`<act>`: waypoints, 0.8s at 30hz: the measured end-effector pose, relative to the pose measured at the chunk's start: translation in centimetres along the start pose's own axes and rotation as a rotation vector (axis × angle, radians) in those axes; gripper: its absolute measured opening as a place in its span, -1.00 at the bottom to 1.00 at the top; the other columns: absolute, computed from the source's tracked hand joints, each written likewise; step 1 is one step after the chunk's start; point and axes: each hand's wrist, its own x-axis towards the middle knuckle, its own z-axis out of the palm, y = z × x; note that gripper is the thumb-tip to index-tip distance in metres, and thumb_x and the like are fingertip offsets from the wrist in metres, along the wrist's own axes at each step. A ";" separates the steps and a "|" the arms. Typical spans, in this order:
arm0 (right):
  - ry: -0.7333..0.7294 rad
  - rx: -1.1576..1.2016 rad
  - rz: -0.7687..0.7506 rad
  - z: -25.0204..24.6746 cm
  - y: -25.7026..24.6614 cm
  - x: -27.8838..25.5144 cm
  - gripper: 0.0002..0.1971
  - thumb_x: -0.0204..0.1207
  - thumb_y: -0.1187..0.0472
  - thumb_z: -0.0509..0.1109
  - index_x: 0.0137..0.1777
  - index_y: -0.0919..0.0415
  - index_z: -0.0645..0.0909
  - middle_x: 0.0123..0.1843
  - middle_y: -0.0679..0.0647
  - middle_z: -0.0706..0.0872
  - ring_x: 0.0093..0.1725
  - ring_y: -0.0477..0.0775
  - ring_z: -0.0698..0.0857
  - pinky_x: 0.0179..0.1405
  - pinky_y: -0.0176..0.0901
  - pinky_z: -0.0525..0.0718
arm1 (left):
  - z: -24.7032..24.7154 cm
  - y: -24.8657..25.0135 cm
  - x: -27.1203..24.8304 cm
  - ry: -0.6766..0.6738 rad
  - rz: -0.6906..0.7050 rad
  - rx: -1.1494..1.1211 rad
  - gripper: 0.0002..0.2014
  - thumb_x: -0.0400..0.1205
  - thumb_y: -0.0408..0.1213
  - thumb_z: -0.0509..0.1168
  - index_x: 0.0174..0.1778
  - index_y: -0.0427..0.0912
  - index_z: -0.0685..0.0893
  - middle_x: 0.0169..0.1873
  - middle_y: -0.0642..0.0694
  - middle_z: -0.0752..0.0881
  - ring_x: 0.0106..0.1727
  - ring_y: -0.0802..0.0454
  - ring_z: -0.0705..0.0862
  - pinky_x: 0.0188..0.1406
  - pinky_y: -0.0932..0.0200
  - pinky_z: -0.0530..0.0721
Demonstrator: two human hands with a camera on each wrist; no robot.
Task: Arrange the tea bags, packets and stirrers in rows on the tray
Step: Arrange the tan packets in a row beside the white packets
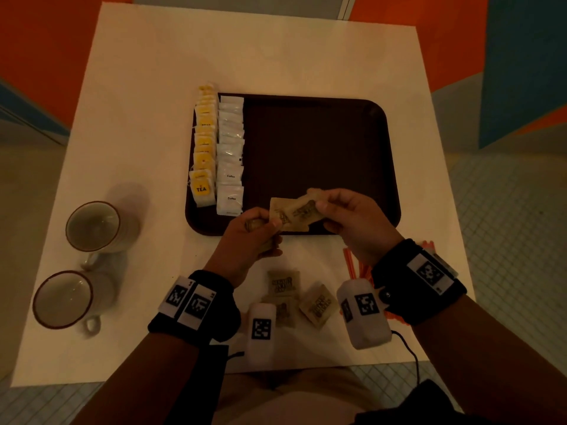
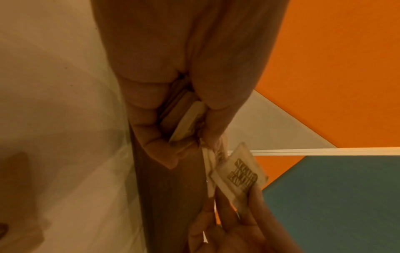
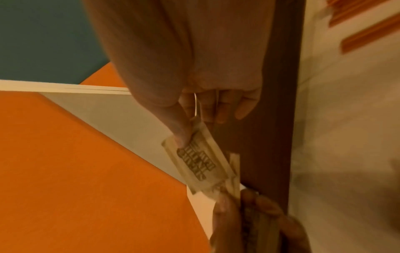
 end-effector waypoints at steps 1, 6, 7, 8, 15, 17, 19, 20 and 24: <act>-0.040 0.003 0.020 0.3 0.1 -0.1 -0.91 0.54 0.33 0.32 -0.09 0.17 0.64 0.19 -0.01 0.68 0.26 -0.01 0.61 0.23 0.01 0.54 | 0.1 0.1 0.0 -0.025 -0.004 0.014 -0.88 0.63 -0.40 0.24 -0.19 -0.14 0.60 -0.26 -0.17 0.65 -0.23 -0.01 0.66 -0.27 0.16 0.75; -0.048 -0.045 0.015 2.0 0.5 -0.1 -0.91 0.51 0.37 0.36 -0.15 0.19 0.64 -0.08 0.14 0.71 -0.09 0.01 0.67 -0.14 -0.25 0.67 | 0.4 0.1 -0.2 -0.051 -0.026 -0.070 -0.93 0.65 -0.37 0.20 -0.06 -0.18 0.59 -0.09 -0.21 0.72 -0.05 -0.13 0.71 -0.24 0.16 0.76; -0.008 -0.004 0.028 2.3 0.7 -0.1 -0.93 0.51 0.37 0.36 -0.14 0.22 0.64 -0.10 0.16 0.72 -0.11 0.02 0.69 -0.16 -0.23 0.70 | 0.3 0.0 -0.2 -0.031 -0.037 -0.123 -0.89 0.66 -0.25 0.19 0.00 -0.18 0.58 -0.03 -0.20 0.73 0.02 -0.12 0.72 -0.22 0.16 0.75; 0.035 0.054 0.048 2.6 1.0 0.0 -0.95 0.51 0.37 0.37 -0.12 0.26 0.65 -0.08 0.19 0.73 -0.09 0.06 0.71 -0.12 -0.16 0.74 | 0.3 -0.2 -0.1 -0.014 -0.039 -0.167 -0.77 0.65 -0.09 0.18 0.05 -0.17 0.58 0.01 -0.19 0.73 0.06 -0.08 0.73 -0.18 0.17 0.74; 0.145 0.192 0.052 4.3 1.9 -0.6 -0.90 0.49 0.39 0.39 -0.04 0.39 0.68 -0.08 0.29 0.74 -0.08 0.21 0.71 0.05 0.13 0.72 | 0.8 -0.4 -0.1 0.046 0.115 -0.176 -0.75 0.44 -0.45 0.39 -0.07 -0.11 0.52 -0.11 -0.13 0.71 -0.08 -0.04 0.72 -0.12 0.10 0.73; 0.157 0.208 0.021 3.5 1.5 -0.3 -0.89 0.52 0.41 0.34 -0.08 0.31 0.70 -0.08 0.22 0.75 -0.08 0.15 0.73 0.03 0.07 0.72 | 0.3 -0.3 0.0 0.072 0.128 -0.234 -0.80 0.55 -0.51 0.28 -0.09 -0.11 0.52 -0.10 -0.13 0.72 -0.05 -0.03 0.73 -0.18 0.14 0.75; 0.147 0.198 -0.006 2.5 1.0 -0.1 -0.85 0.53 0.45 0.30 -0.10 0.29 0.69 -0.06 0.15 0.76 -0.05 0.08 0.74 -0.05 -0.08 0.76 | -0.5 -0.1 0.0 0.086 0.116 -0.339 -0.84 0.60 -0.51 0.22 -0.09 -0.13 0.51 -0.08 -0.14 0.73 -0.01 -0.06 0.75 -0.17 0.12 0.77; 0.138 0.189 -0.009 2.2 0.6 -0.1 -0.84 0.53 0.46 0.28 -0.08 0.30 0.68 -0.04 0.14 0.75 -0.03 0.07 0.74 -0.09 -0.13 0.77 | -0.8 0.0 0.0 0.086 0.108 -0.382 -0.85 0.61 -0.51 0.20 -0.09 -0.15 0.50 -0.08 -0.15 0.74 0.00 -0.08 0.76 -0.15 0.11 0.77; 0.060 0.253 -0.004 1.2 -0.5 -0.3 -0.64 0.52 0.51 0.27 0.26 0.21 0.51 -0.07 0.16 0.70 -0.01 0.15 0.74 -0.15 -0.04 0.81 | -1.5 0.5 0.1 0.098 0.078 -0.484 -0.86 0.62 -0.51 0.16 -0.12 -0.17 0.45 -0.21 -0.10 0.79 -0.09 -0.04 0.80 -0.22 0.14 0.76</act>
